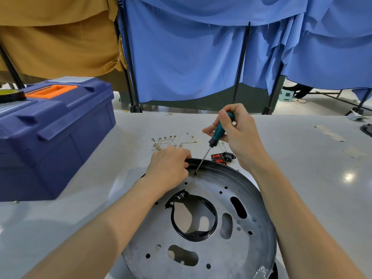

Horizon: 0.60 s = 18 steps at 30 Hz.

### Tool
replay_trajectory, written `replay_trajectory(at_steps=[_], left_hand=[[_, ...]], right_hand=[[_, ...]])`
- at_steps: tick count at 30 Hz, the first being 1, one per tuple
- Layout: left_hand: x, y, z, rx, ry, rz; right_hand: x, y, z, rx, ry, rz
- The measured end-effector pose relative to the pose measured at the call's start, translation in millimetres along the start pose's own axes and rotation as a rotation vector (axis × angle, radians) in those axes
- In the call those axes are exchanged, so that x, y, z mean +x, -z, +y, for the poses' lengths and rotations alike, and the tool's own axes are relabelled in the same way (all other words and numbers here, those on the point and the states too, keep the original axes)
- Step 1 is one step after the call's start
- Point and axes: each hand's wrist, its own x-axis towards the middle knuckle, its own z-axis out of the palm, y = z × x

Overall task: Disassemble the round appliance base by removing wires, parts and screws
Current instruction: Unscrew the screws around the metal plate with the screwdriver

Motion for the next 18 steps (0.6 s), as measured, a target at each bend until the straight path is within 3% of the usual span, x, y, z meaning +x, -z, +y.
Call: replay_trajectory(at_steps=[18], left_hand=[[-1,4,3,-0.013,0.034,-0.032]], right_hand=[[-3,-1,-12,-0.097,0.036,-0.071]])
